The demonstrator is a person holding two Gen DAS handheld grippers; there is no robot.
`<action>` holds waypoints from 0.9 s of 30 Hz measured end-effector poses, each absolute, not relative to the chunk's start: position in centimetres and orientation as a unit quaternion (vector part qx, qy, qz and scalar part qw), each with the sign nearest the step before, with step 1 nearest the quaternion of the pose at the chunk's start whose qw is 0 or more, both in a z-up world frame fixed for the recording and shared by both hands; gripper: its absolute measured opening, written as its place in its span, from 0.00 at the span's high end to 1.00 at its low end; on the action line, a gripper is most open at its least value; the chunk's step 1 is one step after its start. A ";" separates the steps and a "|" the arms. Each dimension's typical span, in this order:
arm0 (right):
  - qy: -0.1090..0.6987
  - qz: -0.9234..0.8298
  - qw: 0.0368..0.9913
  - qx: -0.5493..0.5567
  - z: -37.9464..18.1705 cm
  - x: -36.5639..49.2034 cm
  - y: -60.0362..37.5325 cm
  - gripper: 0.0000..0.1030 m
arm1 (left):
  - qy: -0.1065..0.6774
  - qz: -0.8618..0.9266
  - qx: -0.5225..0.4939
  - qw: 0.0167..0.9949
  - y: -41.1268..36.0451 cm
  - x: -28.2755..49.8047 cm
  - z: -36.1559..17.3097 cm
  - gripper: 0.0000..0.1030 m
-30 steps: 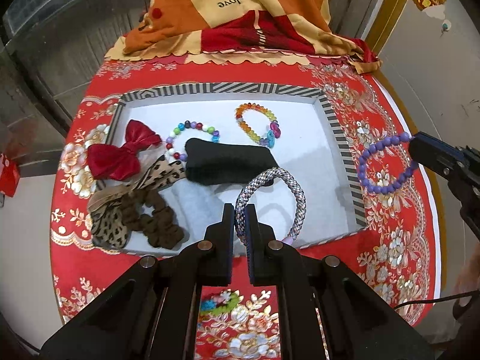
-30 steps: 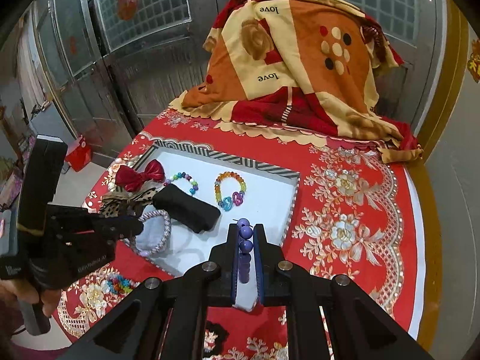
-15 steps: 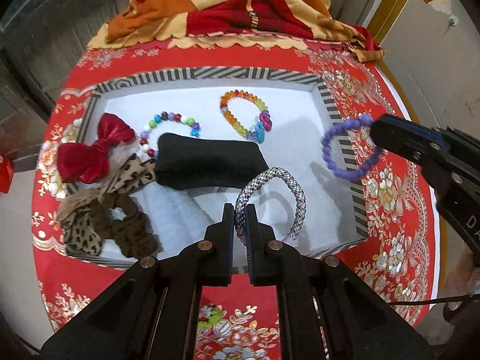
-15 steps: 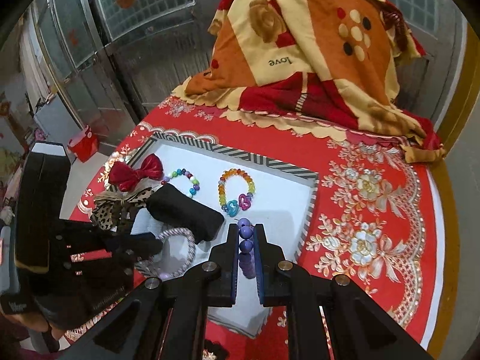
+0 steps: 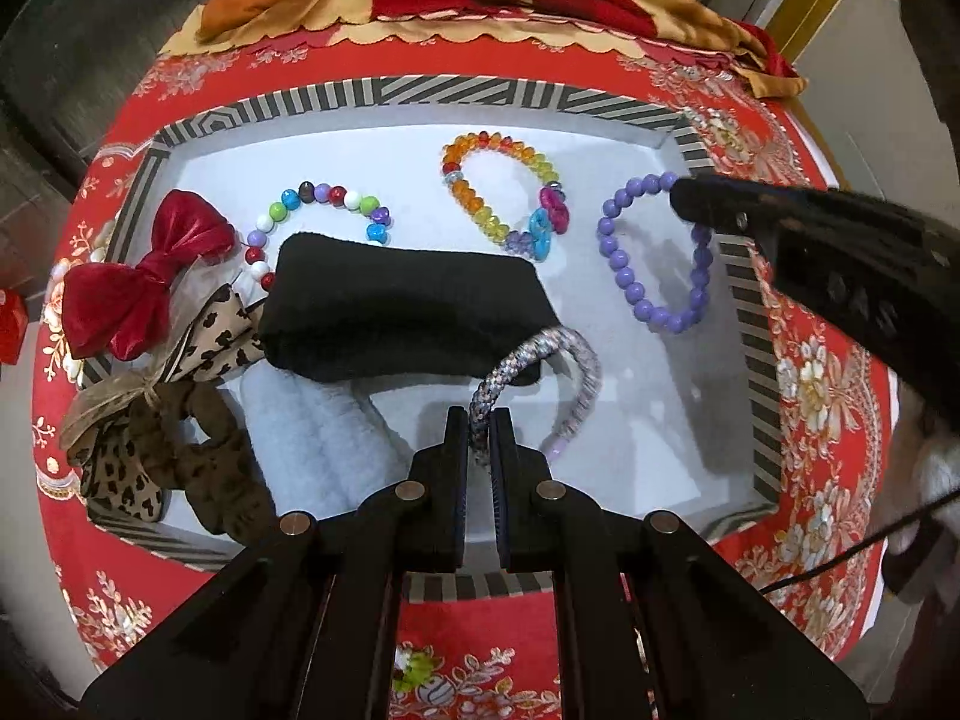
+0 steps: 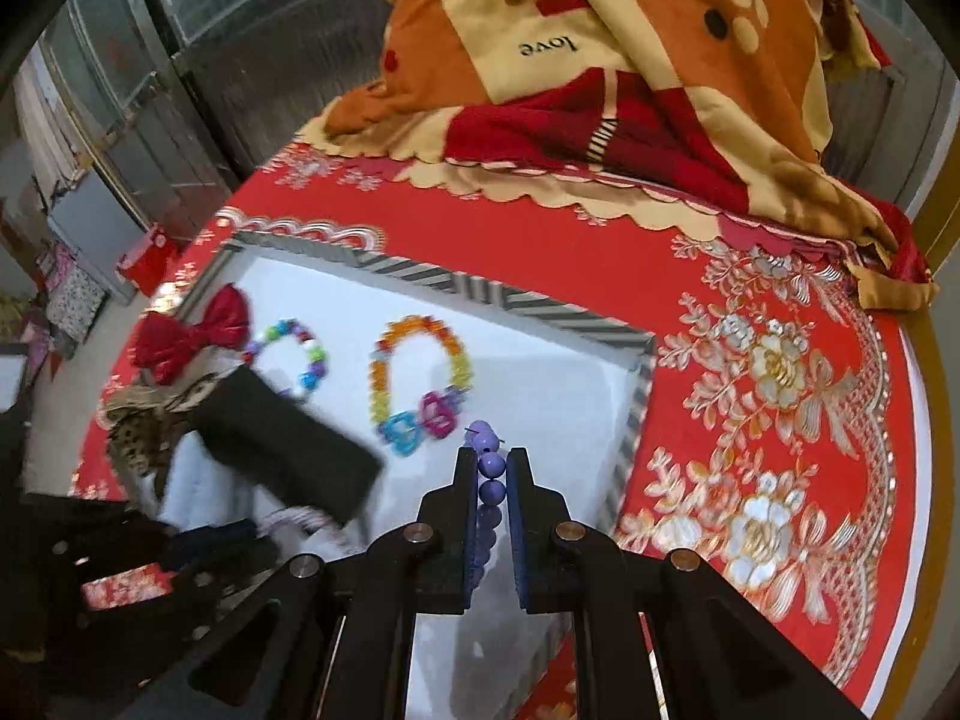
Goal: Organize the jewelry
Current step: 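Carry the silver bracelet with left tool while right carries purple bracelet to tray, then open both tools to release the silver and purple bracelets in the tray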
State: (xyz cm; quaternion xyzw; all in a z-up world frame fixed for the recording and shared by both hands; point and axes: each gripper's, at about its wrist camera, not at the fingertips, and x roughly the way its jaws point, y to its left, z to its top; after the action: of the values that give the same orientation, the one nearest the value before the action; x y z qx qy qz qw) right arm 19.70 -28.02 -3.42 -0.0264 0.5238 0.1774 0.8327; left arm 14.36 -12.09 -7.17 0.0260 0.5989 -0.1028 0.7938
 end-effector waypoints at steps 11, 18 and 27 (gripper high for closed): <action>0.534 0.151 0.830 -0.051 -6.7 23.7 -27.5 0.92 | 0.609 -0.093 0.028 0.787 -12.4 15.5 -8.2 0.94; 0.539 0.148 0.828 -0.049 -7.4 24.0 -27.8 0.91 | 0.610 -0.093 0.024 0.787 -12.8 15.5 -8.1 0.87; 0.521 0.159 0.838 -0.006 -5.0 21.8 -29.1 0.70 | 0.602 -0.098 -0.005 0.792 -12.4 14.7 -6.6 0.62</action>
State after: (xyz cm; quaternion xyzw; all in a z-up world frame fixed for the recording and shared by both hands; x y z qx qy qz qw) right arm 21.81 -29.11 -4.99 -0.0064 0.5212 0.1592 0.8384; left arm 14.72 -12.41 -6.58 -0.0048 0.6024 -0.0985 0.7921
